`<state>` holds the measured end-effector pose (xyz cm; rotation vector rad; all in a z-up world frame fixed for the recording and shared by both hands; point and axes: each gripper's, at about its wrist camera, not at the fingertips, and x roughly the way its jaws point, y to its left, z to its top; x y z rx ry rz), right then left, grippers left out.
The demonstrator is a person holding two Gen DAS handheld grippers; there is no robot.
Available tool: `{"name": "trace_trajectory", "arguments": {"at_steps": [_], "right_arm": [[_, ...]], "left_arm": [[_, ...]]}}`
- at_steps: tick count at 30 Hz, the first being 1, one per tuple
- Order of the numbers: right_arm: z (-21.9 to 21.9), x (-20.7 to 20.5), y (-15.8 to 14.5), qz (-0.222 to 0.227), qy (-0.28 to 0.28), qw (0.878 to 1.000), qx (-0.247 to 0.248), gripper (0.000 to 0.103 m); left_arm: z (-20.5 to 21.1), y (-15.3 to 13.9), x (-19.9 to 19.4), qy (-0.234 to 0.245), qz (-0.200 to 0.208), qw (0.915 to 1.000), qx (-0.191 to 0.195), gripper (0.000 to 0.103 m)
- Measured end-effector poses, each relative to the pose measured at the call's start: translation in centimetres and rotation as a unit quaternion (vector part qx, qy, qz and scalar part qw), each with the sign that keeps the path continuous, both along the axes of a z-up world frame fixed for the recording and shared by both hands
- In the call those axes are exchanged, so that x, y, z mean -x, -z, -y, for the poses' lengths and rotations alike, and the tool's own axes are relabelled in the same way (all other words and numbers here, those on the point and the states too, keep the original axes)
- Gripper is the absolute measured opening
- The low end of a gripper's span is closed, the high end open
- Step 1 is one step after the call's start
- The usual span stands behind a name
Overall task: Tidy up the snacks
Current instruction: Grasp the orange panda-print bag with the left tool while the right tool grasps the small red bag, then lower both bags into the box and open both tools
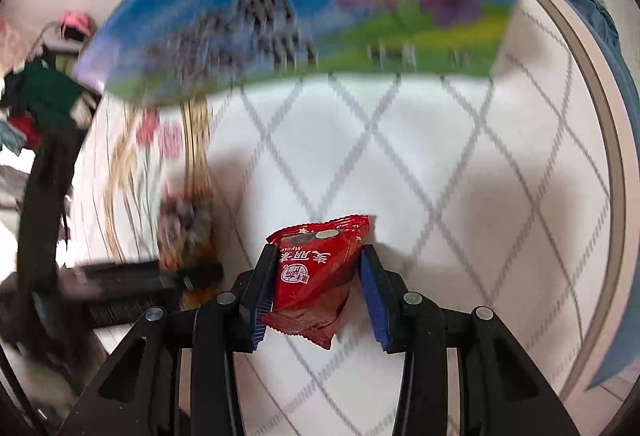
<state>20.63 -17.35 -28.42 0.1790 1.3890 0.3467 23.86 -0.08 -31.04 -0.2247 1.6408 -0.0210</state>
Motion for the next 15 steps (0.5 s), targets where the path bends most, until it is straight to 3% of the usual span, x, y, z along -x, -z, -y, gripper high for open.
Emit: {"name": "trace_trajectory", "arguments": {"at_steps": [4, 9, 12, 15], "right_arm": [[0.0, 0.9, 0.9, -0.006, 0.008, 1.000, 0.007, 0.043], [-0.5, 0.8, 1.8, -0.014, 0.015, 1.000, 0.013, 0.043], [-1.2, 0.7, 1.8, -0.013, 0.009, 1.000, 0.021, 0.043], [-1.3, 1.1, 1.0, -0.005, 0.008, 1.000, 0.022, 0.042]], "left_arm": [[0.8, 1.1, -0.8, 0.011, -0.002, 0.9999, -0.003, 0.079], [1.8, 1.3, -1.0, 0.016, 0.016, 0.9995, -0.022, 0.079], [2.1, 0.0, -0.5, 0.016, 0.030, 0.9989, -0.031, 0.057], [1.9, -1.0, 0.0, 0.019, 0.035, 0.9989, -0.026, 0.054]]}}
